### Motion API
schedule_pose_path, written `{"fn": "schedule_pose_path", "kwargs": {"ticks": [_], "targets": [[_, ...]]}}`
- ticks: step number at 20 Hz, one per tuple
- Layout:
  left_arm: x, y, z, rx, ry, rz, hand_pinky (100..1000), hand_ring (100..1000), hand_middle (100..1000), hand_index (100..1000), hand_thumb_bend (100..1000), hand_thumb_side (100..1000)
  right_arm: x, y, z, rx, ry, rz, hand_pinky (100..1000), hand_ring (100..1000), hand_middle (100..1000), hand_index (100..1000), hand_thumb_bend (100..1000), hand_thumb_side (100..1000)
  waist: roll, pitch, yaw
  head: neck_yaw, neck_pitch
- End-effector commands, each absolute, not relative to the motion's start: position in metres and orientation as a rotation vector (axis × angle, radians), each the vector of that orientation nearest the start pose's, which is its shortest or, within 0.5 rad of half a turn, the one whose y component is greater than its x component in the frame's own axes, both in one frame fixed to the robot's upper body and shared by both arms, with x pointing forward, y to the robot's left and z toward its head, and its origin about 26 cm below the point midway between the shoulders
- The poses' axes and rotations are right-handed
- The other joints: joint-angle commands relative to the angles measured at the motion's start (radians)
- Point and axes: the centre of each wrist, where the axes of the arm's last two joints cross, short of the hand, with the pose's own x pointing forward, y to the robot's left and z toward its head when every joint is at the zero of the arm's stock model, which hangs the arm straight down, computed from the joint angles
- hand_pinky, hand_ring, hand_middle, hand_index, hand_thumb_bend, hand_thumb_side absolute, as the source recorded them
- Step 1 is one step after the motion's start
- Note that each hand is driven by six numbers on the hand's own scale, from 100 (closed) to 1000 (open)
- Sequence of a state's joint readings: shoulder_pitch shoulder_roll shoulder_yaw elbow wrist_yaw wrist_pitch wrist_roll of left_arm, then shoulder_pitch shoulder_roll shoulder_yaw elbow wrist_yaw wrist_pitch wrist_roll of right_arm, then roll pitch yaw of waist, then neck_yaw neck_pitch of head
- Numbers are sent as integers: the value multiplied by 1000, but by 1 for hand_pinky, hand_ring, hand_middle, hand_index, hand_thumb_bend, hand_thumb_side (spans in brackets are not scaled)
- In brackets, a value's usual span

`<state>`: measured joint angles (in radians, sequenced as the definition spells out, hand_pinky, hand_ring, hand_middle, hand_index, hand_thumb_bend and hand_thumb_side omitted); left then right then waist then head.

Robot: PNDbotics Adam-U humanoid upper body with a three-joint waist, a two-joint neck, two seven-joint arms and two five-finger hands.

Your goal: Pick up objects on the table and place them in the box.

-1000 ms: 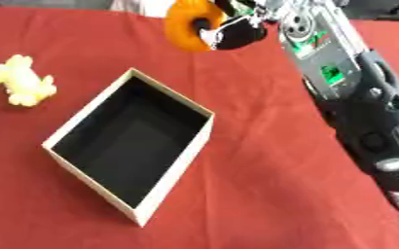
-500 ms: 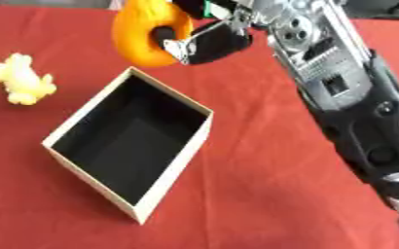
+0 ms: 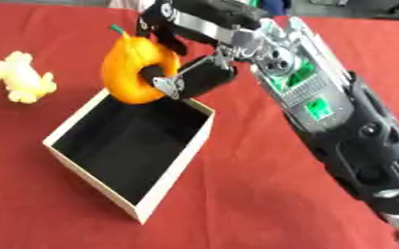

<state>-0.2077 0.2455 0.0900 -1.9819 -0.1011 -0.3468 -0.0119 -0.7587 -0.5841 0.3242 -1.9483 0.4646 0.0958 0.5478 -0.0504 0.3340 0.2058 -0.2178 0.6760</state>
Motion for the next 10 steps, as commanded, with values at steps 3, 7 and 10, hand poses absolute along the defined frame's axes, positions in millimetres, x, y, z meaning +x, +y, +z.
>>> {"fn": "schedule_pose_path", "kwargs": {"ticks": [3, 7, 10], "targets": [[291, 279, 179, 278, -2543, -369, 694, 810, 795, 765, 100, 752, 314, -177, 294, 802, 2610, -2364, 608, 543, 208, 559, 100, 100, 3, -14, 1, 0, 1], [292, 279, 179, 273, -2544, -371, 693, 809, 795, 765, 100, 752, 322, -171, 275, 844, 2510, -2442, 600, 551, 241, 589, 100, 100, 3, -13, 4, -5, 0], [292, 278, 179, 269, -2545, -372, 693, 809, 795, 764, 100, 753, 329, -166, 260, 849, 2423, -2505, 592, 555, 286, 634, 100, 100, 2, -12, 7, -8, -3]]}}
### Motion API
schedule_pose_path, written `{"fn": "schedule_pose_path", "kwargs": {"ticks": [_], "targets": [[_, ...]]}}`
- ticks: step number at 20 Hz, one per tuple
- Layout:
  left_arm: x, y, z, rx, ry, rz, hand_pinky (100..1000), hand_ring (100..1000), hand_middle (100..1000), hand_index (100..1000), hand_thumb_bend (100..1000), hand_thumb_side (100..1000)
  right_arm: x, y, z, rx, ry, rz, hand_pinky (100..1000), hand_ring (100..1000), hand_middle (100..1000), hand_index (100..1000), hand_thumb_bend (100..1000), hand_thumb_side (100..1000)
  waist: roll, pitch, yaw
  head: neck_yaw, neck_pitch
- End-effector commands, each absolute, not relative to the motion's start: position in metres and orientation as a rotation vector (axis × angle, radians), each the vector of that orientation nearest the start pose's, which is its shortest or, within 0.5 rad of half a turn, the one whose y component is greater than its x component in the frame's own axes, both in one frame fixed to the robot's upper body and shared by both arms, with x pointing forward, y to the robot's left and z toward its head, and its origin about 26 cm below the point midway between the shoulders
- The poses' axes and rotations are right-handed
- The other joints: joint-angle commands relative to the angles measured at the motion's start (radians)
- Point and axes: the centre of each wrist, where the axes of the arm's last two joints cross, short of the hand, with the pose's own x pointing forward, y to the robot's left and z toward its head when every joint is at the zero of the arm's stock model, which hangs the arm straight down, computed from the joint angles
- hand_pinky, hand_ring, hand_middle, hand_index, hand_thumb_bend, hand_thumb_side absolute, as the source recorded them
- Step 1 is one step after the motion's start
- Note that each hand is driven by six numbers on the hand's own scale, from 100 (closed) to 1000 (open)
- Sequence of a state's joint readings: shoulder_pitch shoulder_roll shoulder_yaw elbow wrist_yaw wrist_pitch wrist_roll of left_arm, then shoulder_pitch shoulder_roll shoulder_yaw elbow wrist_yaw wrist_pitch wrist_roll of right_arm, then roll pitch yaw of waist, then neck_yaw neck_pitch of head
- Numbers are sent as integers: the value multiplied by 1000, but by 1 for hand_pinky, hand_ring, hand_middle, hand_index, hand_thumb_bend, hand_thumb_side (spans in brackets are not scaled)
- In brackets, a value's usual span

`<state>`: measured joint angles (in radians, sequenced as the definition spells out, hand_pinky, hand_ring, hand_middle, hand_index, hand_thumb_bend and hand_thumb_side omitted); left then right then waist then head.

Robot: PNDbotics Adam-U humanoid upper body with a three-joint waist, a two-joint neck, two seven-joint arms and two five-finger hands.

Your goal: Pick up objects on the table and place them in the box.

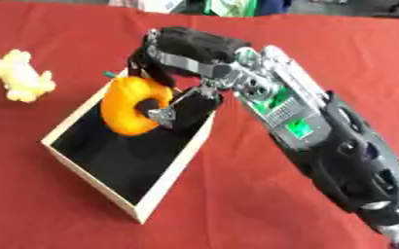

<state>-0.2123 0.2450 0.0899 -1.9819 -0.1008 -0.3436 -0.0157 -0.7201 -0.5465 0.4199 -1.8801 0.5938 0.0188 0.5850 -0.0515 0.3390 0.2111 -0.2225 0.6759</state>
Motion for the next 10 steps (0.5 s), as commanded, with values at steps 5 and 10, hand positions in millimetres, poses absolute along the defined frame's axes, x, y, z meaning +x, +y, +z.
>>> {"fn": "schedule_pose_path", "kwargs": {"ticks": [5, 10], "targets": [[292, 278, 179, 267, -2544, -373, 693, 809, 795, 764, 100, 753, 335, -161, 245, 815, 2240, -2603, 579, 566, 416, 742, 100, 121, 0, -15, 5, -5, -3], [292, 278, 179, 270, -2544, -375, 694, 809, 795, 763, 100, 754, 335, -162, 246, 810, 2034, -2651, 710, 712, 603, 903, 100, 501, -1, -15, 4, -5, -1]]}}
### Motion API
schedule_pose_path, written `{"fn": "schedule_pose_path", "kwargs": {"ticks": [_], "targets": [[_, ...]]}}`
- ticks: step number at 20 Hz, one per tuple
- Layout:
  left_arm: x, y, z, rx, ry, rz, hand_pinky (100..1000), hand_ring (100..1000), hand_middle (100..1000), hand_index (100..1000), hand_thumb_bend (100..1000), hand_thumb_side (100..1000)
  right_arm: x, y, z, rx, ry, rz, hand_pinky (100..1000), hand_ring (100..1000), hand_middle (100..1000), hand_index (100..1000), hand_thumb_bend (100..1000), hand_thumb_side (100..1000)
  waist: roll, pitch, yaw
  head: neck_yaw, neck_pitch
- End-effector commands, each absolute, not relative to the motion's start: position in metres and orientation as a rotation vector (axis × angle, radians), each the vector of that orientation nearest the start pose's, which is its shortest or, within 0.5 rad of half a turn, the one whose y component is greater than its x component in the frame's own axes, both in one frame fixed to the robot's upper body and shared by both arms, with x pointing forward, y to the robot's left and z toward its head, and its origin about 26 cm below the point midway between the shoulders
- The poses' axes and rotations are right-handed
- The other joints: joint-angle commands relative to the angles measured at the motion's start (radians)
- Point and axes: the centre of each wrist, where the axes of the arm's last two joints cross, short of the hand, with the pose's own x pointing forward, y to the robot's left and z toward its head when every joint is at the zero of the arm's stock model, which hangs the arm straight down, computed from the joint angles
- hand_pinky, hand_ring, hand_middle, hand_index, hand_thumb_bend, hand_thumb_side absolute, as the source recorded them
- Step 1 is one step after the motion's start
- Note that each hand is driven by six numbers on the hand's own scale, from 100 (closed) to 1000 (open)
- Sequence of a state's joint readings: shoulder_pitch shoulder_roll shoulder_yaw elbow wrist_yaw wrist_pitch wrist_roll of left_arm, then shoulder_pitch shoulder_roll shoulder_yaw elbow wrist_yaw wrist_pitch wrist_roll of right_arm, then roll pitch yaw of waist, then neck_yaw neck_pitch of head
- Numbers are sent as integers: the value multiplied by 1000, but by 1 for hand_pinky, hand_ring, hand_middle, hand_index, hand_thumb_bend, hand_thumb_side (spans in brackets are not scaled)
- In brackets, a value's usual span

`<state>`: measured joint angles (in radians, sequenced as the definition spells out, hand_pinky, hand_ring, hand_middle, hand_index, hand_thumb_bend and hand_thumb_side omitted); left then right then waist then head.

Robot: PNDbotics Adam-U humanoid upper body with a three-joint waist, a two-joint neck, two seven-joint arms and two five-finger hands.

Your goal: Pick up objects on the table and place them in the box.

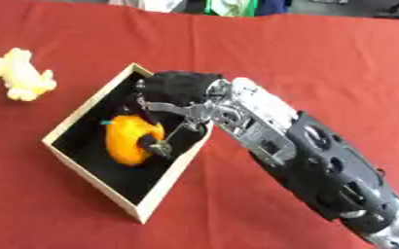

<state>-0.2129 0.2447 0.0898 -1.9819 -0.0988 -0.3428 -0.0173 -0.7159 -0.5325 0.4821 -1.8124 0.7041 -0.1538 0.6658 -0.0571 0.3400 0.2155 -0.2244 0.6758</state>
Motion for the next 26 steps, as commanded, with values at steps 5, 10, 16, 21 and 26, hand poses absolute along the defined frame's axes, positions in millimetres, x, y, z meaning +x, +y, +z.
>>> {"fn": "schedule_pose_path", "kwargs": {"ticks": [5, 10, 16, 21, 26], "targets": [[292, 279, 179, 273, -2543, -373, 694, 809, 795, 763, 100, 755, 335, -166, 252, 861, 1887, -2661, 791, 812, 711, 967, 143, 625, 6, -16, -2, -4, 1], [291, 279, 179, 275, -2541, -370, 694, 809, 795, 763, 100, 755, 333, -173, 263, 917, 1867, -2622, 806, 827, 709, 974, 145, 647, 7, -17, -6, -3, 2], [291, 280, 179, 284, -2540, -376, 695, 809, 795, 762, 100, 750, 318, -186, 294, 960, 2086, -2441, 793, 797, 680, 962, 100, 560, 10, -19, -13, 5, 1], [292, 292, 193, 400, -2550, -530, 700, 814, 796, 777, 100, 719, 304, -212, 320, 991, 2432, -2175, 791, 762, 635, 958, 100, 499, 16, -21, -25, 17, 5], [292, 314, 228, 797, -2479, -962, 721, 831, 797, 815, 100, 668, 303, -244, 320, 974, 2756, -1889, 790, 740, 611, 968, 100, 584, 22, -28, -43, 28, 10]]}}
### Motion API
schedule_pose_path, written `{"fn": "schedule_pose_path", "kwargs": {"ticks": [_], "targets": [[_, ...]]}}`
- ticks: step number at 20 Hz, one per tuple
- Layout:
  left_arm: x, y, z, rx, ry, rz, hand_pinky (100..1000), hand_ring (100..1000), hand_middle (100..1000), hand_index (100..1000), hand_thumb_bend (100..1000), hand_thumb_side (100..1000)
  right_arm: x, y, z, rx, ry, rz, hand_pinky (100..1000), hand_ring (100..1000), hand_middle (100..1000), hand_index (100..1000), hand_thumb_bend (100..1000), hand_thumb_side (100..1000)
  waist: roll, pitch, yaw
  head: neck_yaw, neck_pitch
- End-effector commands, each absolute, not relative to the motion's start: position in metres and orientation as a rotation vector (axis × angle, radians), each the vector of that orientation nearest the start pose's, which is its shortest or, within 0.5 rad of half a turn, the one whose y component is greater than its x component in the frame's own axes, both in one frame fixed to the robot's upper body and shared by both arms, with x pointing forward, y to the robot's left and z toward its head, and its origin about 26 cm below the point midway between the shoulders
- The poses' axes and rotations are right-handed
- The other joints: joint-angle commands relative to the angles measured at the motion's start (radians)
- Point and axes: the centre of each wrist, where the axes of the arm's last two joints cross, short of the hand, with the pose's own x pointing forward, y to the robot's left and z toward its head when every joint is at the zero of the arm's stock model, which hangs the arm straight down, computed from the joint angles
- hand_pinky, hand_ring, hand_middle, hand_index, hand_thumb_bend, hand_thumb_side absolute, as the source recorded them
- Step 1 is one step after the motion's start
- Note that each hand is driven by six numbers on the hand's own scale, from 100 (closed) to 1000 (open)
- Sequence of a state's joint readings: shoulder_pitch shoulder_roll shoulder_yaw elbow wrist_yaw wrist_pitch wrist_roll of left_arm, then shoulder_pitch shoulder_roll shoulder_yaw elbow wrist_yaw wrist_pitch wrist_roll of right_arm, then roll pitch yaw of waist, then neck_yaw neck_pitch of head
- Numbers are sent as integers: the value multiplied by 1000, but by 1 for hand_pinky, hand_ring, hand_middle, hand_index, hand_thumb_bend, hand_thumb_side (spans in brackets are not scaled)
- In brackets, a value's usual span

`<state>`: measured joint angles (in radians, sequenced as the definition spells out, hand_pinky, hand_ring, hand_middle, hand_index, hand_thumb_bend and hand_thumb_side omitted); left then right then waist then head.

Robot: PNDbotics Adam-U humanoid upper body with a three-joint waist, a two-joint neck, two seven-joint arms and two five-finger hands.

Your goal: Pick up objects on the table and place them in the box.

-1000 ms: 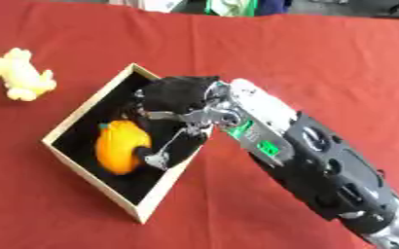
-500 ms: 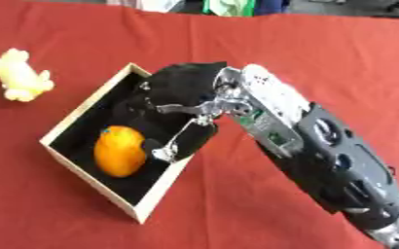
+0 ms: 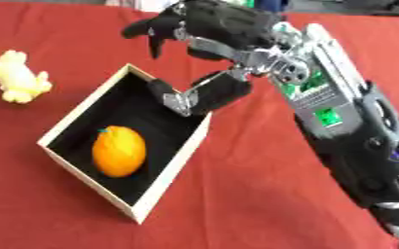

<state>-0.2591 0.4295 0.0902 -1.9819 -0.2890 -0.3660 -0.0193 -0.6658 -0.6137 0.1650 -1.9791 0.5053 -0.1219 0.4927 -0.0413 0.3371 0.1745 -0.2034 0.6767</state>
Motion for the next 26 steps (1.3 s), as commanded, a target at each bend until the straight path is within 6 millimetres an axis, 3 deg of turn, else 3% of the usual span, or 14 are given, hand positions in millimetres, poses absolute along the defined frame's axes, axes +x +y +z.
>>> {"fn": "schedule_pose_path", "kwargs": {"ticks": [1, 2, 5, 11, 13, 17, 26], "targets": [[291, 317, 235, -1098, 3020, 1322, 725, 835, 798, 824, 100, 665, 303, -250, 319, 979, 2808, -1840, 790, 738, 609, 970, 100, 587, 7, -26, -6, 8, 10], [291, 319, 242, -1180, 2905, 1420, 729, 838, 799, 831, 100, 660, 303, -256, 318, 991, 2855, -1792, 792, 739, 612, 974, 100, 626, 8, -27, -10, 10, 11], [290, 321, 258, -1331, 2622, 1628, 736, 846, 801, 852, 100, 655, 302, -270, 315, 1042, 2951, -1664, 793, 740, 611, 977, 100, 595, 8, -29, -25, 18, 12], [300, 327, 277, -1410, 2294, 1921, 746, 857, 807, 872, 100, 705, 300, -287, 307, 1099, 3068, -1492, 795, 735, 608, 982, 100, 631, 7, -32, -44, 32, 14], [308, 331, 279, -1427, 2226, 2008, 750, 861, 809, 888, 119, 696, 299, -290, 307, 1101, 3095, -1449, 796, 732, 607, 983, 100, 640, 7, -35, -51, 34, 14], [327, 339, 281, -1460, 2124, 2121, 756, 868, 816, 899, 274, 704, 299, -293, 305, 1113, 3125, -1403, 795, 728, 604, 983, 100, 645, 9, -39, -59, 37, 13], [377, 348, 283, -1439, 2073, 2276, 764, 874, 827, 900, 271, 761, 299, -293, 304, 1100, 3161, -1362, 793, 722, 601, 984, 100, 658, 15, -49, -77, 59, 10]]}}
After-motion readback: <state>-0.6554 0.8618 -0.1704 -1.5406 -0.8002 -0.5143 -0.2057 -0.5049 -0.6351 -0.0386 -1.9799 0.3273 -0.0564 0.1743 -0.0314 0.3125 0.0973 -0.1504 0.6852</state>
